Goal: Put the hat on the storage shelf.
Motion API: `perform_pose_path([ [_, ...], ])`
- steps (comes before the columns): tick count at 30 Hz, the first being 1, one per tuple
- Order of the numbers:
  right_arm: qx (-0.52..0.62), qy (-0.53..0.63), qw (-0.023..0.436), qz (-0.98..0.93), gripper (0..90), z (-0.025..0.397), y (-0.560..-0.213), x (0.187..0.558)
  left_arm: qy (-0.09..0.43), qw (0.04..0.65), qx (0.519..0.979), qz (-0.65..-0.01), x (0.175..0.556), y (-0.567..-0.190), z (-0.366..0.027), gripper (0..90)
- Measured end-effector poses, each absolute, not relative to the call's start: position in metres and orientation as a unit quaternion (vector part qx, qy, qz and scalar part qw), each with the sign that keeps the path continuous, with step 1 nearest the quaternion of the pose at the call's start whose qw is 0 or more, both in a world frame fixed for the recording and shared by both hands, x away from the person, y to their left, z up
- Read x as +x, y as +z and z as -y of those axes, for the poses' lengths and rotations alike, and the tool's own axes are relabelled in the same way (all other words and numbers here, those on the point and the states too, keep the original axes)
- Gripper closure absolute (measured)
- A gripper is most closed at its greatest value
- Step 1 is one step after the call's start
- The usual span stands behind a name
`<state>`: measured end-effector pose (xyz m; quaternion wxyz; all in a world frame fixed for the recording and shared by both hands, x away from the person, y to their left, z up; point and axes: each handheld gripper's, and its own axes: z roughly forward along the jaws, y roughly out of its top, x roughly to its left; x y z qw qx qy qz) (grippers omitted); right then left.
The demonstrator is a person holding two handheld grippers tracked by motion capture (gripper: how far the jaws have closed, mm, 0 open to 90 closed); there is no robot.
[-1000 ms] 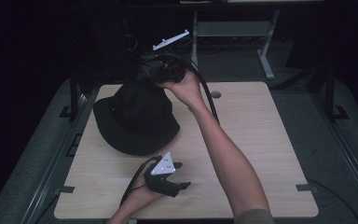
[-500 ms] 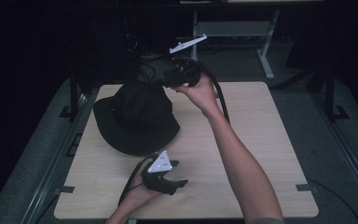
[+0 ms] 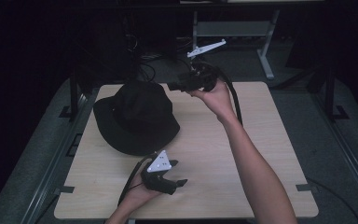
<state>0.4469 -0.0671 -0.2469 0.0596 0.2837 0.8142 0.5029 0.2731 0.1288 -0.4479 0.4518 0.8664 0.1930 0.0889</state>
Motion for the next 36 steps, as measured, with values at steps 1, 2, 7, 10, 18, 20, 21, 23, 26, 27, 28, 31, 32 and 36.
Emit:
perform_pose_path([
  [1,0.286,0.502,0.059,-0.814,34.7,0.069,-0.248,0.446,0.088,0.451,0.867,-0.193,0.273,-0.448,-0.129,25.4],
  [2,0.286,0.5,0.057,-0.815,34.5,0.072,-0.249,0.447,0.089,0.45,0.867,-0.193,0.273,-0.448,-0.129,25.4],
  [7,0.292,0.5,0.06,-0.813,34.3,0.081,-0.252,0.445,0.087,0.45,0.868,-0.193,0.273,-0.449,-0.129,25.4],
  [10,0.294,0.498,0.062,-0.814,33.9,0.087,-0.255,0.443,0.087,0.45,0.867,-0.194,0.274,-0.449,-0.129,25.4],
  [18,0.299,0.494,0.061,-0.814,32.2,0.097,-0.26,0.44,0.088,0.45,0.867,-0.196,0.274,-0.449,-0.13,25.4],
  [20,0.303,0.494,0.062,-0.813,31.0,0.102,-0.261,0.438,0.087,0.45,0.867,-0.197,0.274,-0.449,-0.129,25.4],
  [21,0.305,0.494,0.061,-0.812,30.4,0.103,-0.261,0.437,0.087,0.449,0.867,-0.197,0.274,-0.449,-0.129,25.4],
  [23,0.305,0.493,0.062,-0.813,30.0,0.104,-0.261,0.437,0.087,0.449,0.868,-0.196,0.274,-0.45,-0.13,25.4],
  [26,0.309,0.493,0.061,-0.811,28.1,0.108,-0.262,0.435,0.086,0.45,0.866,-0.199,0.275,-0.45,-0.129,25.4],
  [27,0.307,0.494,0.061,-0.811,28.2,0.109,-0.262,0.434,0.086,0.45,0.866,-0.199,0.275,-0.45,-0.13,25.4],
  [28,0.306,0.494,0.062,-0.811,28.1,0.11,-0.262,0.433,0.087,0.449,0.867,-0.198,0.275,-0.45,-0.13,25.4],
  [31,0.306,0.493,0.06,-0.812,27.5,0.113,-0.264,0.431,0.087,0.448,0.867,-0.197,0.275,-0.45,-0.13,25.4],
  [32,0.307,0.491,0.06,-0.813,27.1,0.115,-0.265,0.43,0.087,0.448,0.868,-0.197,0.275,-0.45,-0.129,25.4],
  [36,0.307,0.492,0.06,-0.813,27.0,0.12,-0.268,0.428,0.087,0.449,0.867,-0.197,0.275,-0.45,-0.129,25.4],
])
